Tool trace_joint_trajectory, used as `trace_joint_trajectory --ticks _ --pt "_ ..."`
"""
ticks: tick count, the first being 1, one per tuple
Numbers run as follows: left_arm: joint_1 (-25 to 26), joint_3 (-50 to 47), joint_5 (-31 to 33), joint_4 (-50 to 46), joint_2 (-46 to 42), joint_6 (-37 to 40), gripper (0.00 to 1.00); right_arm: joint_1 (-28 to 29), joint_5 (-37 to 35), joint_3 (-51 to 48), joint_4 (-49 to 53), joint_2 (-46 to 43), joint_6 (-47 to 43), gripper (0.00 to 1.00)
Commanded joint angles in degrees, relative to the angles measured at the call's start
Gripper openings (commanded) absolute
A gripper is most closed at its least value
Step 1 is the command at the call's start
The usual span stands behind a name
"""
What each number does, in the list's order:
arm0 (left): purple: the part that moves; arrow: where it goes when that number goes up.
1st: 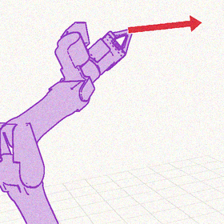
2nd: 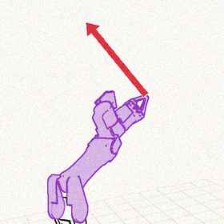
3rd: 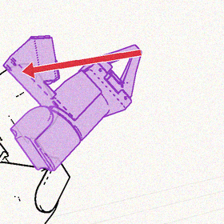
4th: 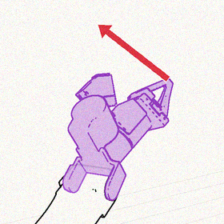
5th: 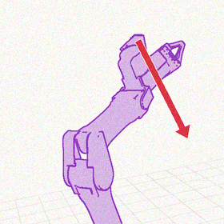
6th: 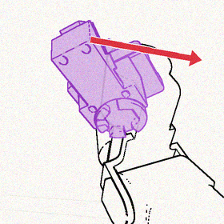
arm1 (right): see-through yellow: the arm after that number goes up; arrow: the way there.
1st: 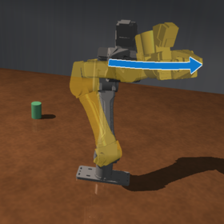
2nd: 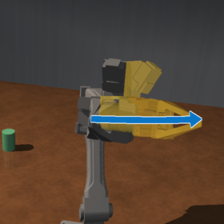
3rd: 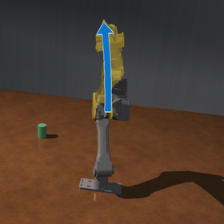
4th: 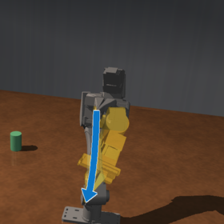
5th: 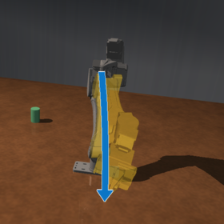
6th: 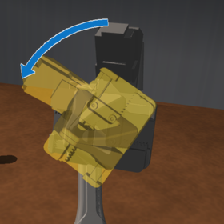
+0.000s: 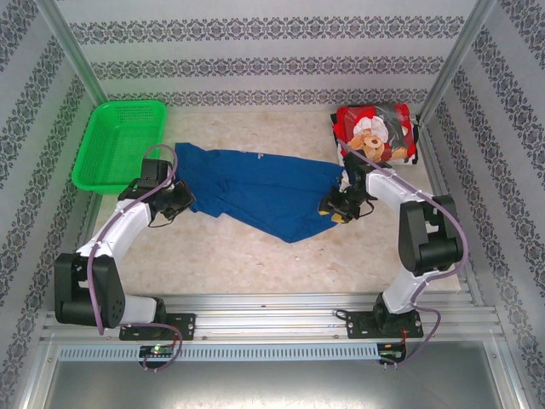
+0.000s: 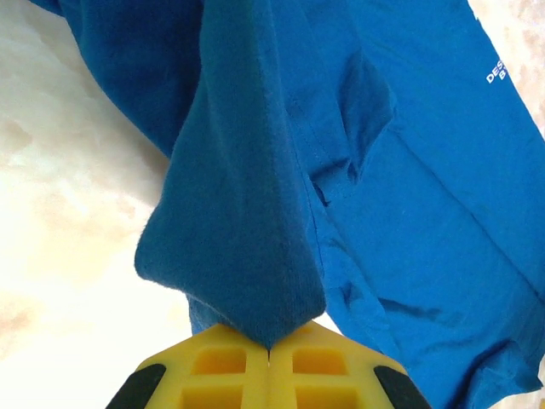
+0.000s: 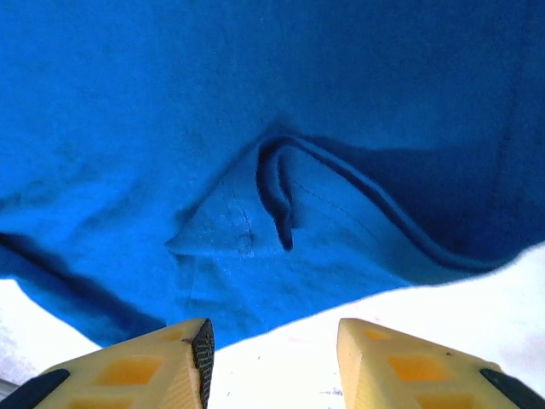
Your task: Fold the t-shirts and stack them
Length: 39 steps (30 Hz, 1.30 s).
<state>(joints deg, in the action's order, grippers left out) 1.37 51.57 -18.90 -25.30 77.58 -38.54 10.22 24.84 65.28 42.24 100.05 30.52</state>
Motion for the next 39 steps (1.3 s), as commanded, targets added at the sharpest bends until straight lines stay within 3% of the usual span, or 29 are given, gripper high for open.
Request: trace_joint_trajectory --ticks 1,25,28,35,39 --pt "-0.75 1.03 -0.46 0.26 0.30 1.50 0.00 1.13 0.69 0.88 -1.59 1.98 1.88 0.44" --pt "-1.36 0.35 -0.11 -0.18 -1.34 2.07 0.00 3.76 -1.42 2.41 -3.89 7.42 5.48 0.41" --pt "-1.37 0.37 -0.11 -0.23 -1.38 2.24 0.00 3.76 -2.30 2.66 -4.28 7.77 5.90 0.34" --pt "-2.24 1.18 -0.16 -1.94 -2.55 2.87 0.00 2.92 -4.08 1.56 -3.81 3.48 6.48 0.04" --pt "-3.81 1.00 -0.24 -4.07 -5.32 3.04 0.00 2.21 -3.82 -1.61 -2.14 -2.27 6.16 0.00"
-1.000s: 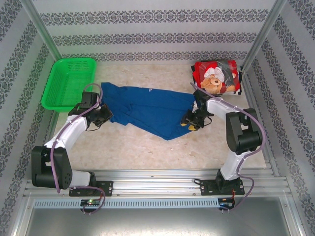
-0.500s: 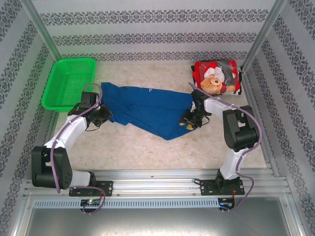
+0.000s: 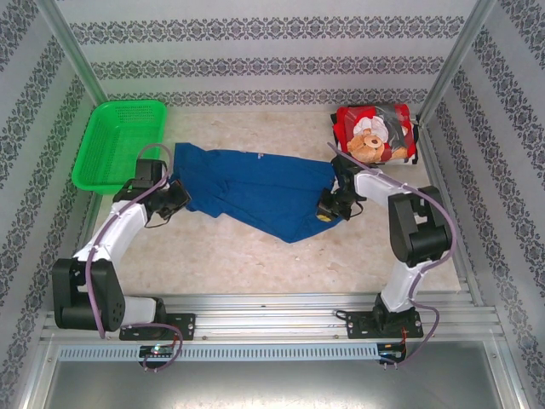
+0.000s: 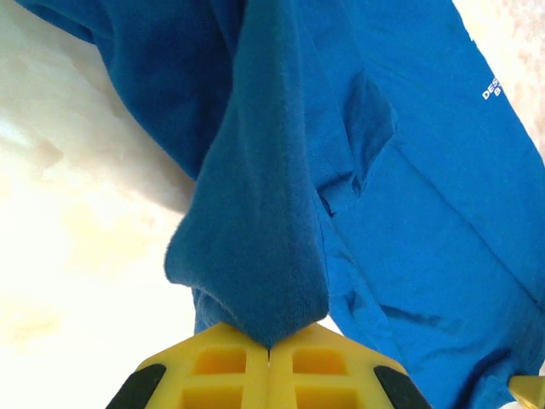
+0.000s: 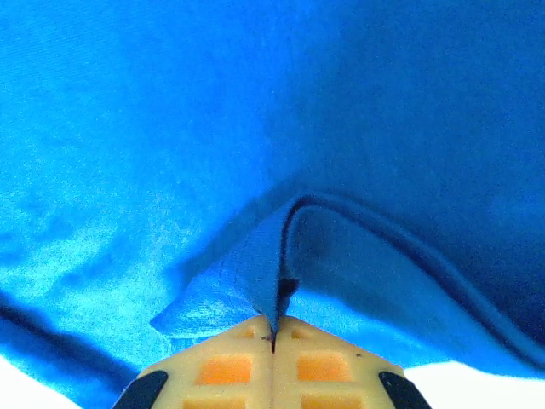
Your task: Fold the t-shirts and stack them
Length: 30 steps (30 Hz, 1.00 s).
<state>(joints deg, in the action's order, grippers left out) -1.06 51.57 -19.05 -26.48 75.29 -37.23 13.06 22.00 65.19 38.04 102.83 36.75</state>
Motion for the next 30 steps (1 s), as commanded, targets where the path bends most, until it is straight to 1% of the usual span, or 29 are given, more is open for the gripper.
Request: trace_joint_trajectory --ticks 1,8,12,20,23,25,30 --pt "-2.06 0.93 -0.13 -3.59 -3.82 1.73 0.00 -0.84 -1.08 -2.59 2.87 -6.77 -0.35 0.00" --pt "-6.30 1.66 -0.91 -9.50 -9.22 2.99 0.00 -2.90 0.27 -10.36 7.88 -18.91 -0.89 0.00" --pt "-8.48 2.40 -0.85 -12.95 -12.03 3.65 0.00 -4.36 0.59 -13.22 11.30 -25.29 -0.98 0.00" --pt "-9.84 3.25 1.07 -17.11 -14.83 3.79 0.00 -7.99 0.94 -16.20 18.57 -34.15 -2.09 0.00" --pt "-10.01 4.75 2.26 -17.97 -14.76 4.02 0.00 -9.24 0.94 -17.17 19.69 -35.75 -2.40 0.00" --pt "-10.01 5.62 1.54 -17.06 -13.90 3.69 0.00 -9.79 1.03 -17.67 19.51 -35.81 -2.66 0.00" --pt "-10.01 8.80 0.37 -13.91 -9.84 3.54 0.00 -10.90 0.68 -15.50 17.46 -32.49 -3.91 0.00"
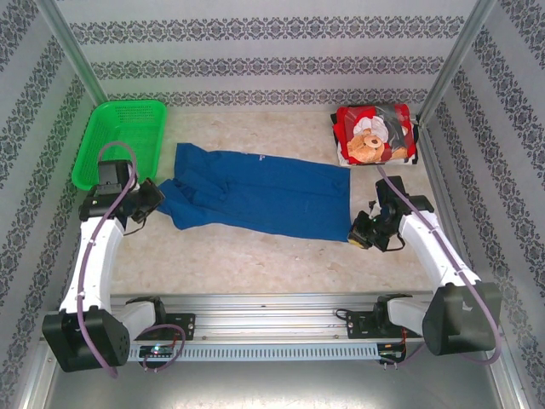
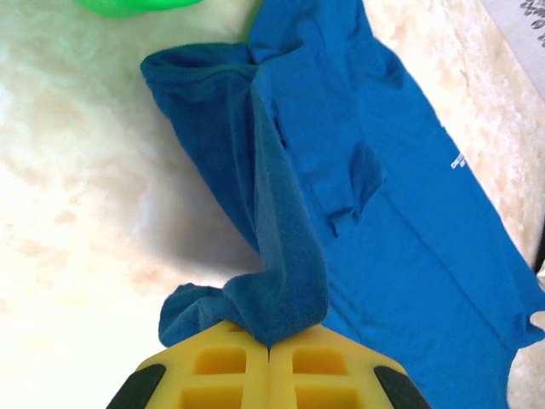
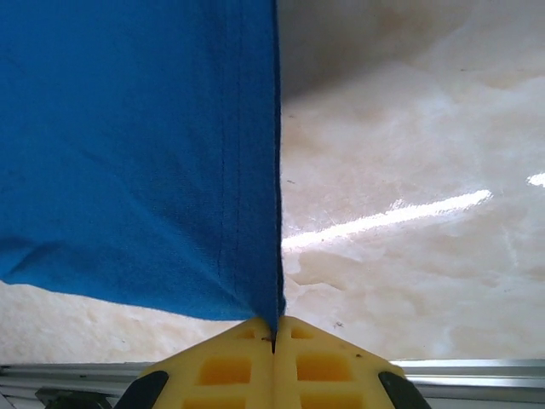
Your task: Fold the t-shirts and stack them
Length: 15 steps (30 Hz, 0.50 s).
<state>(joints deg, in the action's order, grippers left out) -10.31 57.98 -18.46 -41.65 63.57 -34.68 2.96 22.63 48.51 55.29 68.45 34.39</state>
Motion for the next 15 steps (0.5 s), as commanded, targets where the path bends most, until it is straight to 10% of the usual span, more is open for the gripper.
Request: trace_joint_trajectory --ticks 1,15 --pt "-0.77 3.37 -0.35 2.05 3.13 1.18 0.00 -1.03 -0.04 2.13 -0.20 3.23 -1.98 0.00" --pt "-0.33 15.87 -2.22 7.93 20.42 3.59 0.00 -2.88 -0.87 16.11 -1.78 20.06 -7.75 0.00"
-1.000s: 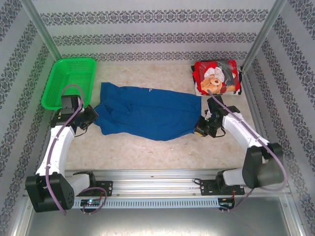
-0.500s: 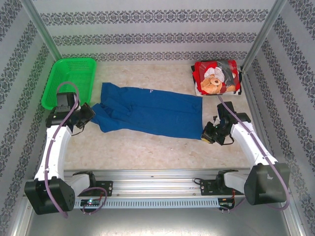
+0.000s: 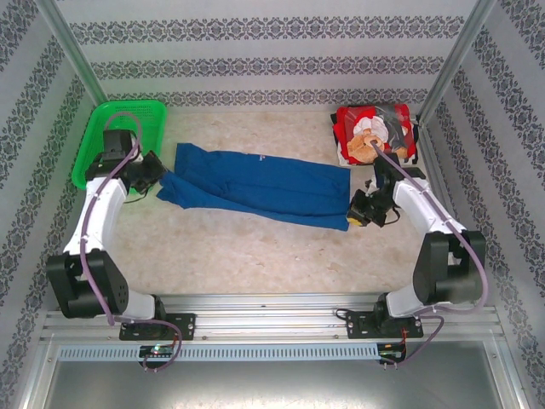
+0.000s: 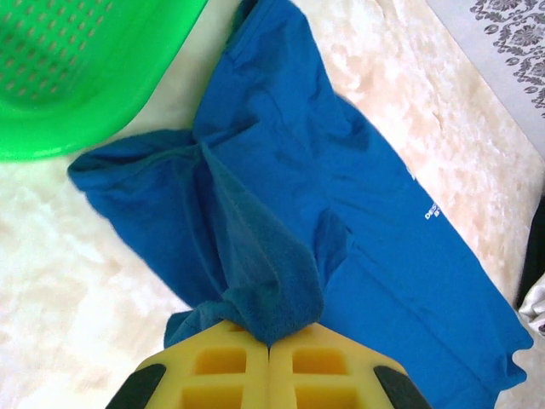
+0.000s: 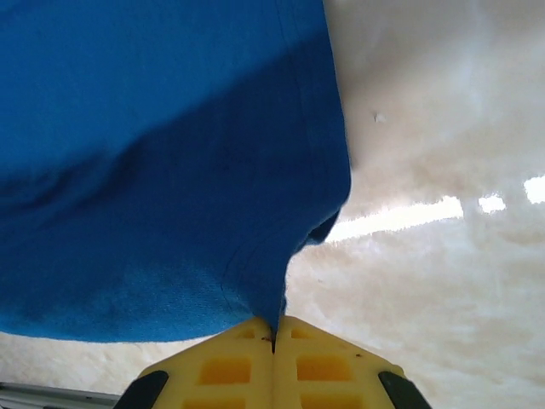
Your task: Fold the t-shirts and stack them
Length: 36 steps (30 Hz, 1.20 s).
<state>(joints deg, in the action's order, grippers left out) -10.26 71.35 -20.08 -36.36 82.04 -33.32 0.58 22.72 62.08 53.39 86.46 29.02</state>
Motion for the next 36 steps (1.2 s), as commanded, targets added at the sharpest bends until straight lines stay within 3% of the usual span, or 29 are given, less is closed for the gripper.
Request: trace_joint_trajectory --ticks 1,18,36 --pt "-0.37 3.08 -0.43 2.92 2.96 2.45 0.00 -0.64 -1.01 3.42 0.12 3.21 -2.75 0.00" --pt "-0.29 11.42 0.44 4.94 14.98 4.22 0.00 -2.88 -2.64 16.74 0.19 19.24 -6.63 0.00" --pt "0.90 19.08 -0.67 5.57 25.47 5.22 0.00 -2.86 -5.39 26.02 0.86 28.71 -8.27 0.00"
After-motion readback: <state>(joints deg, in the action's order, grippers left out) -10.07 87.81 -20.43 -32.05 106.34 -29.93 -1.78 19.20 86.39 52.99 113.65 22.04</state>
